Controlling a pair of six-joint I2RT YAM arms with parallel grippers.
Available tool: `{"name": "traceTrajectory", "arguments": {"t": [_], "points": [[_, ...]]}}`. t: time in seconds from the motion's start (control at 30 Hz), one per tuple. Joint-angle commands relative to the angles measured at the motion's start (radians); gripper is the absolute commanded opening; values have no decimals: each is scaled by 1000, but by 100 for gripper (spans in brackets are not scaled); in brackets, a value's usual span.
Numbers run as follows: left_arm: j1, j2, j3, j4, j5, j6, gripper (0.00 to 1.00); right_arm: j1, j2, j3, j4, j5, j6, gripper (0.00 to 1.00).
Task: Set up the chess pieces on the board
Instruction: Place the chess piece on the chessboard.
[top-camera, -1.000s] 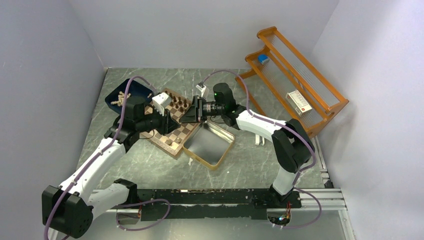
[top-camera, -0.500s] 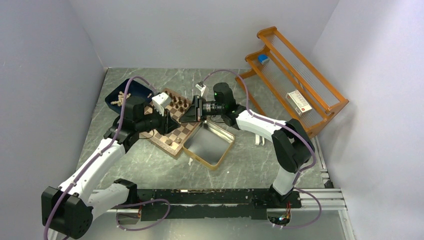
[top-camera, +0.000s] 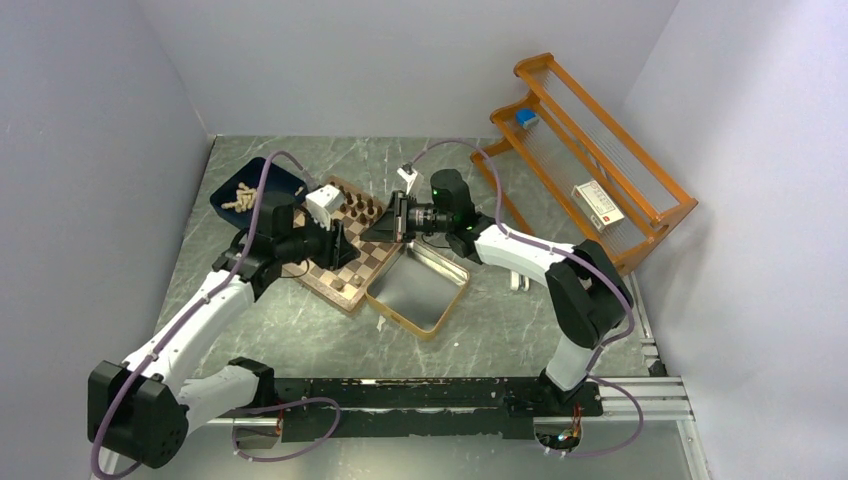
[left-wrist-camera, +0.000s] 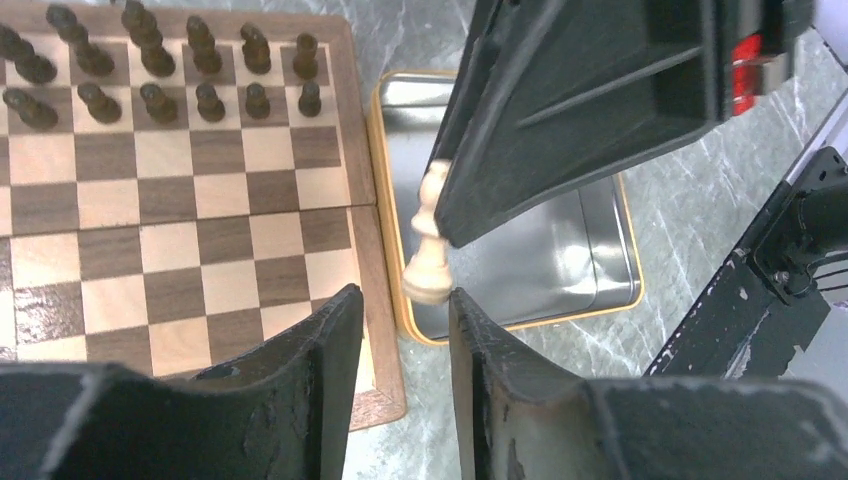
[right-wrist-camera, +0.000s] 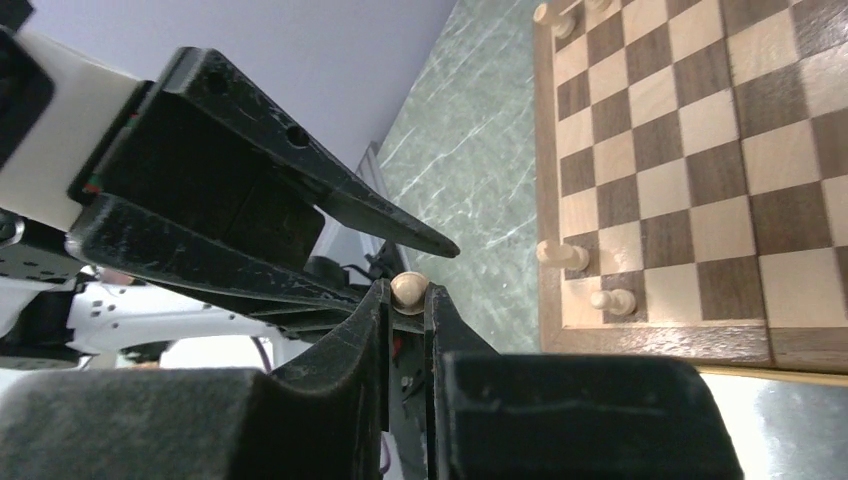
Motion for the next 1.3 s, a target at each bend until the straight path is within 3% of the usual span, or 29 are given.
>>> {"name": "traceTrajectory", "arguments": {"t": [0.0,0.2,0.4,0.43,0.47,0.83,1.27], "points": [[-8,15,51,-48,-102,-22,43,-5,-51,-16,47,77,-61,7],[-7,-33,45,-53,-163,-36,58,-8,-54,-34,80,146,-76,6],[-7,-162,35,-71,-319,-66,81,24,-50,-22,56,228,-158,6],[-7,-196,36,-76,-352,-71,96,37,-51,-14,42,252,-190,6],[-7,-226,38,-84,-395,-79,98,53,-50,-5,25,277,-223,6],[-7,-487,171,-276,-752,-155,98,277,31,70,-18,572,-573,6],[-7,-611,283,-309,-754,-209,98,419,188,151,37,726,-860,6]]}}
